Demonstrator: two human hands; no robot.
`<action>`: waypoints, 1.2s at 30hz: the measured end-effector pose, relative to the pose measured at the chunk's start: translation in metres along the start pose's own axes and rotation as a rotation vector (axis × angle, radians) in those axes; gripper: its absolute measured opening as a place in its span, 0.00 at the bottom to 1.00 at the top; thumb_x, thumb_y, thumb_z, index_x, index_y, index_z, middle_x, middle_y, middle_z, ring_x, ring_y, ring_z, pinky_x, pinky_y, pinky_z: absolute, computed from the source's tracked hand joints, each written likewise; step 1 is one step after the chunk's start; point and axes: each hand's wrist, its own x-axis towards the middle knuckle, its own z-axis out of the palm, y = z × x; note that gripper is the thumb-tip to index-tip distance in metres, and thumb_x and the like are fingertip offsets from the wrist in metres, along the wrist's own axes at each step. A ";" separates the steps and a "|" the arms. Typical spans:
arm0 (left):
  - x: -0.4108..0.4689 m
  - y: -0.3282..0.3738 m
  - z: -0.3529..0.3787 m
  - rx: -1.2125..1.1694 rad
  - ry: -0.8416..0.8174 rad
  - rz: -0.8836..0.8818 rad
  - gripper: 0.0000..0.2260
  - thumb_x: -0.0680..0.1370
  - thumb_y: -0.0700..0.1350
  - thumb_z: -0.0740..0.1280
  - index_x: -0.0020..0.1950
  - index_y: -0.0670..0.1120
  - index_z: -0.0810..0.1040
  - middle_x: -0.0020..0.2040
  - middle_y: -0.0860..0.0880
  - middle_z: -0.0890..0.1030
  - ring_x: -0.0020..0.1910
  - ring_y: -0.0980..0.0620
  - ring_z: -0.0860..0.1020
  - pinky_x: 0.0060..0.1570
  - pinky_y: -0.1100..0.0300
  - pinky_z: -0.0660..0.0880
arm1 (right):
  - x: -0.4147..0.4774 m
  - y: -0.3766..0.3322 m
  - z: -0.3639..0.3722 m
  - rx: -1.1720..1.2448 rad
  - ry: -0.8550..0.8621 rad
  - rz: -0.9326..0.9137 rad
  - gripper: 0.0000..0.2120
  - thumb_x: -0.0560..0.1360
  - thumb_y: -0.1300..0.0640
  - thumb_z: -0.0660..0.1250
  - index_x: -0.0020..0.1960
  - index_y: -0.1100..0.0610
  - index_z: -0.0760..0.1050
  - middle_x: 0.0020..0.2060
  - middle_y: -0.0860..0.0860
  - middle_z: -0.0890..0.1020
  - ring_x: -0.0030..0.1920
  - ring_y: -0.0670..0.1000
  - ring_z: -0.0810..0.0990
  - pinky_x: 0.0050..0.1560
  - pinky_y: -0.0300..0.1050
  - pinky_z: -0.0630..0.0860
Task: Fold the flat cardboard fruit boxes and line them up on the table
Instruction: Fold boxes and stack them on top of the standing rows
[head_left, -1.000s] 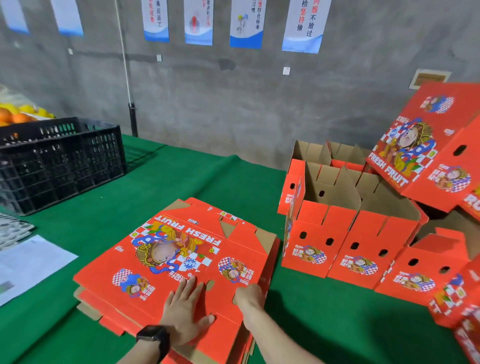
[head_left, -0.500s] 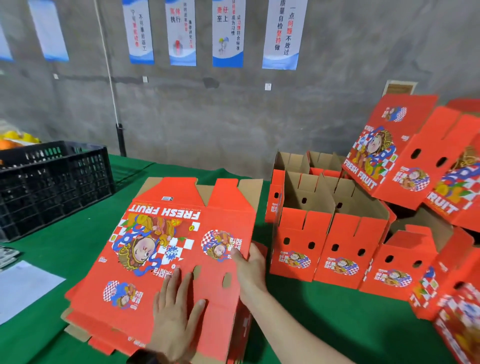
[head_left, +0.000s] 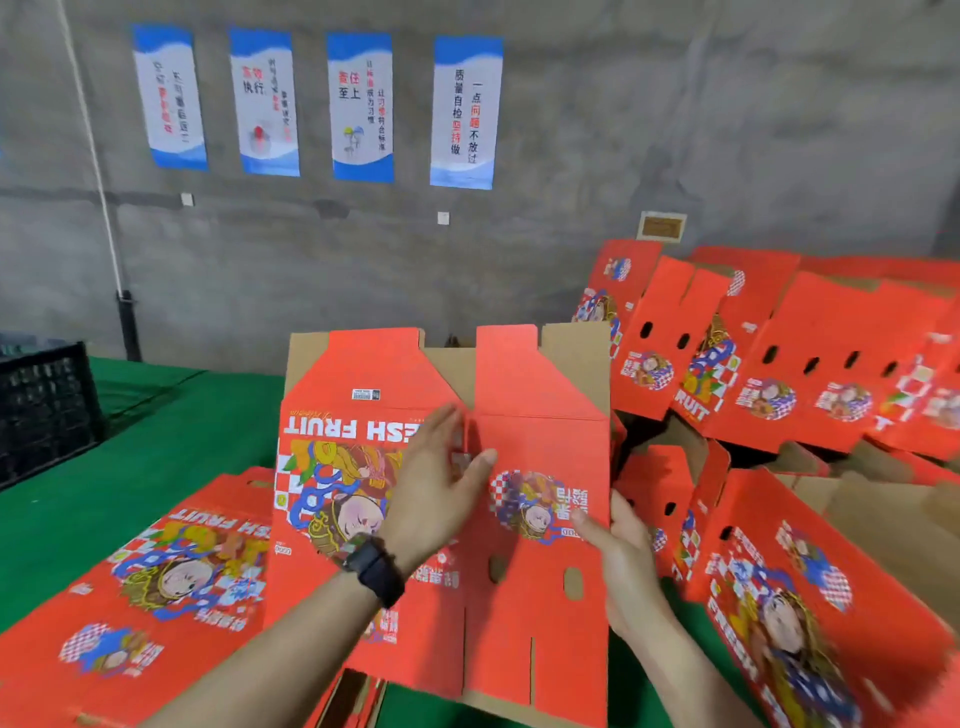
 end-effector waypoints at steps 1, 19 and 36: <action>0.007 0.020 0.011 -0.073 -0.025 0.028 0.23 0.75 0.51 0.68 0.68 0.45 0.71 0.65 0.52 0.73 0.63 0.56 0.70 0.66 0.61 0.64 | -0.009 -0.003 -0.011 0.001 0.003 -0.017 0.13 0.74 0.69 0.64 0.55 0.57 0.78 0.47 0.57 0.85 0.46 0.54 0.83 0.44 0.46 0.80; -0.007 0.162 0.092 -0.119 0.014 0.010 0.31 0.73 0.28 0.55 0.76 0.41 0.56 0.74 0.43 0.65 0.75 0.48 0.59 0.68 0.69 0.54 | -0.096 -0.050 -0.061 -0.205 -0.167 -0.231 0.08 0.66 0.35 0.70 0.43 0.34 0.82 0.41 0.28 0.81 0.45 0.27 0.77 0.45 0.21 0.69; -0.015 0.169 -0.039 -0.678 -0.246 0.011 0.08 0.75 0.33 0.64 0.49 0.43 0.80 0.38 0.44 0.84 0.32 0.48 0.82 0.31 0.57 0.80 | 0.026 -0.116 -0.080 -0.700 0.029 -0.307 0.31 0.73 0.53 0.72 0.72 0.51 0.64 0.62 0.43 0.68 0.54 0.47 0.77 0.58 0.43 0.72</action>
